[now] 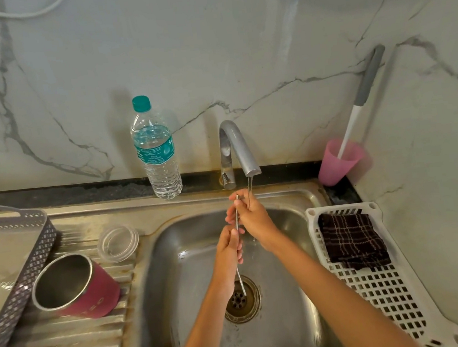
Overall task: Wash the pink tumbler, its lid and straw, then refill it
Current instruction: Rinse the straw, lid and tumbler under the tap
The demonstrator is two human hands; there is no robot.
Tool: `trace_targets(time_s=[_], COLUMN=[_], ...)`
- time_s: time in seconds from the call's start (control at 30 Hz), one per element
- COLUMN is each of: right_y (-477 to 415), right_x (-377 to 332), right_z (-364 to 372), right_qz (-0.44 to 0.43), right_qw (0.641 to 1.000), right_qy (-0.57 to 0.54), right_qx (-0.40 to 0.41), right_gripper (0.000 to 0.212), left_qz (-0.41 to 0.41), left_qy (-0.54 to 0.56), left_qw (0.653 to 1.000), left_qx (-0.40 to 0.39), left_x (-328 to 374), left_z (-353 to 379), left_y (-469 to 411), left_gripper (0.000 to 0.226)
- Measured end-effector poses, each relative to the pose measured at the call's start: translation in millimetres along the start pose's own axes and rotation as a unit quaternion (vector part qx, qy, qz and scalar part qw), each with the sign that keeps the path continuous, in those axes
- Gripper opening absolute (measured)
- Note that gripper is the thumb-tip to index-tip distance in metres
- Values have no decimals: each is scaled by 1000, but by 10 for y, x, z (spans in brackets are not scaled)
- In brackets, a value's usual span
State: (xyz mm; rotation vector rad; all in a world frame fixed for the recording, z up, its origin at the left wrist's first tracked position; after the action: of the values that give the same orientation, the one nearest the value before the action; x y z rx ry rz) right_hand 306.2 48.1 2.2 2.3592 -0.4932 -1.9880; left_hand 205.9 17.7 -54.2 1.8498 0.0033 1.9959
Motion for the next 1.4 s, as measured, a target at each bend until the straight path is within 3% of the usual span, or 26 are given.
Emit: trace_targets(time_s=[0.1,0.2,0.3,0.47,0.57,0.67,0.77,0.87,0.97,1.17,1.27,1.4], right_y=[-22,-67,-124,-30,-44,-122,-212,-199,-165,-256,-235,-219], right_x=[-41,-82,-115,-6,55,12,-10,-1,9,63,57,58], right_z=[20,38,7,49,68,27,5,48,100,126,85,22], right_qz=[3,43,107,108,134,160,186,161,146,179,155,114], right_qw=[1000,989,971,981,973,963,960,975,974,961,965,985], right_qy=[-28,-133,-206,-152,-162,-197,-196,-138,-147,-176,-187,-107], right_qx=[14,41,62,49,93,94,80,71,93,116,95,69], right_gripper=[24,36,38,20,24,40,37,20,21,31,30,25], left_qz=[39,39,14,5,-29,-83,-50,9,22,-108,-67,-33], left_qy=[-5,-3,4,-19,-27,18,-4,-65,-64,22,15,-72], left_qw=[999,998,999,1000,999,996,998,998,998,991,994,996], left_qx=[-13,-53,-53,10,-7,-29,-31,11,14,-79,-90,-36], left_x=[57,97,121,205,200,143,140,171,207,193,139,81], left_z=[11,65,126,95,156,195,138,64,50,126,121,15], left_y=[-13,19,51,-52,-18,-1,-27,-21,-5,30,17,-21], left_gripper=[22,16,26,33,38,35,27,23,22,36,26,27])
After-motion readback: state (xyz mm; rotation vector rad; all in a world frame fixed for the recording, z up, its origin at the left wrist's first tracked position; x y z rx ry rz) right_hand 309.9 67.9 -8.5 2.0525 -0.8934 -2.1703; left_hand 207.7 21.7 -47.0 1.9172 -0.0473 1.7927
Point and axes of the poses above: each hand's wrist, its own y-axis away from the middle knuckle, its own z-axis out of the palm, x = y × z, the point moved 2 cm from there along -y, towards the middle knuckle, and after that the axes turned 2 degrees about z, right-handed, at the moved point
